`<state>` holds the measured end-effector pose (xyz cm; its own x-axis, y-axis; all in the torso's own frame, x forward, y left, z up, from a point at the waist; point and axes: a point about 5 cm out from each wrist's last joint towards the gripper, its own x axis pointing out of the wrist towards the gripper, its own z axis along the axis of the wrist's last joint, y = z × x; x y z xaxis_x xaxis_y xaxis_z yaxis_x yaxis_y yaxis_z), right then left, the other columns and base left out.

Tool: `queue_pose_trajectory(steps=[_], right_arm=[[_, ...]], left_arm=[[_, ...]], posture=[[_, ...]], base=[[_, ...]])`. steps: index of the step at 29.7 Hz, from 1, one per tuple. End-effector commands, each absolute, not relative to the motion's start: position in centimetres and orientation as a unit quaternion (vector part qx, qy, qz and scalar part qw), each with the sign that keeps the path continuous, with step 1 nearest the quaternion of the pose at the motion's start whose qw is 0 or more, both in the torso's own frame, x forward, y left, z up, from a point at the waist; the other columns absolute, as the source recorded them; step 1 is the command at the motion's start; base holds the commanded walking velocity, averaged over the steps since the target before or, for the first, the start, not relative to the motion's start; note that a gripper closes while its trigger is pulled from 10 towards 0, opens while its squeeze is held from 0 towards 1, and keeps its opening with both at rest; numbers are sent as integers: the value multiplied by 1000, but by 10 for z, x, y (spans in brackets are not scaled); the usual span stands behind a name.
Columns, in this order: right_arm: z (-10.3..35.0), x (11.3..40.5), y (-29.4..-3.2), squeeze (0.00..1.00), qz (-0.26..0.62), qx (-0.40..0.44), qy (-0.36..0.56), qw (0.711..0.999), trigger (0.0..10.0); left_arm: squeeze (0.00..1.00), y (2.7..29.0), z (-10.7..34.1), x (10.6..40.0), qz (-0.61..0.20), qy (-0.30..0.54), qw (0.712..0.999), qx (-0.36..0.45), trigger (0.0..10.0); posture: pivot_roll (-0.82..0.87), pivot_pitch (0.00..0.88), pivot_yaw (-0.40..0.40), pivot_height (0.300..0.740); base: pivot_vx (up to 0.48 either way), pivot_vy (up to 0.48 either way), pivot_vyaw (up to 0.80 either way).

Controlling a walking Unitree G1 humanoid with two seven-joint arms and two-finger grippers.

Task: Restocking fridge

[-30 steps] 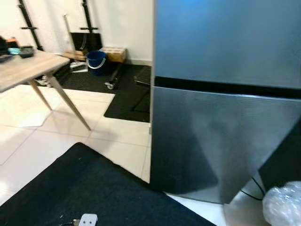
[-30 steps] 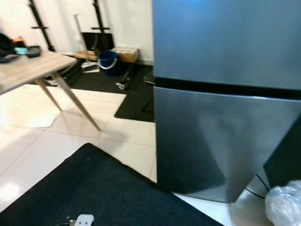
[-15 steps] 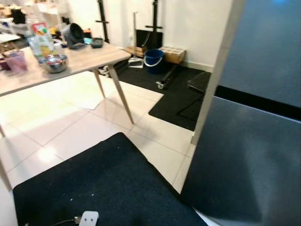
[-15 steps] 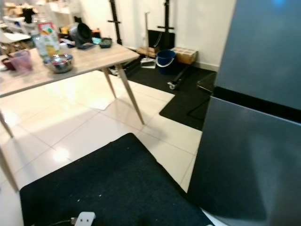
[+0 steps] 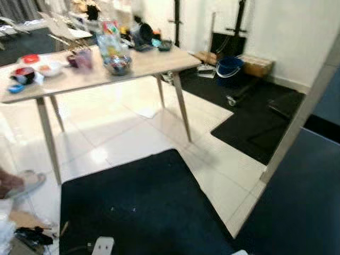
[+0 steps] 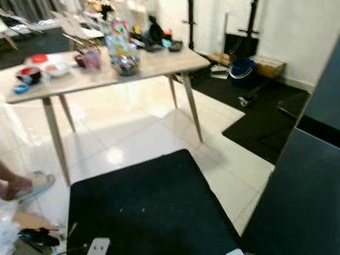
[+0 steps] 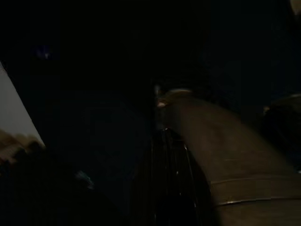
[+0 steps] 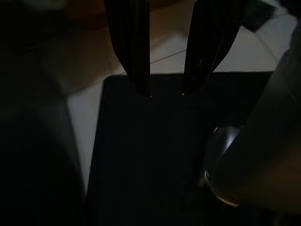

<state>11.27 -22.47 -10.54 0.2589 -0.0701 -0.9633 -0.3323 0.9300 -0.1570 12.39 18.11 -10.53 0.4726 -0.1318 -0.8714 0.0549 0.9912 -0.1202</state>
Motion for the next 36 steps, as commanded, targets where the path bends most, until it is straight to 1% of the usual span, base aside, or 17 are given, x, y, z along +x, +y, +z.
queue_pose_trajectory(steps=[1,19,22,26,34,36], right_arm=[[-106,113,-222,0,88,-165,604,775,10000],[-107,109,-223,0,88,-166,607,772,10000],[-106,110,-225,0,85,-176,604,772,10000],[-106,110,-228,0,71,-190,603,772,10000],[-106,109,-228,0,73,-186,604,772,10000],[-106,106,-232,0,73,-185,605,771,10000]], left_arm=[[0,179,-109,113,-62,533,843,-34,10000],[0,178,-109,114,-62,533,843,-38,10000],[0,177,-109,113,-59,533,843,-42,10000],[0,177,-109,114,-57,532,843,-45,10000],[0,179,-109,115,-49,532,844,-42,10000],[0,180,-109,116,-50,532,845,-37,10000]], posture=[[-30,0,3,740],[-32,0,6,740],[-32,0,6,740],[-32,0,6,740],[-35,0,2,740],[-35,0,2,740]], base=[[0,0,781],[0,0,784],[0,0,790],[0,0,0],[0,0,0],[247,0,0]])
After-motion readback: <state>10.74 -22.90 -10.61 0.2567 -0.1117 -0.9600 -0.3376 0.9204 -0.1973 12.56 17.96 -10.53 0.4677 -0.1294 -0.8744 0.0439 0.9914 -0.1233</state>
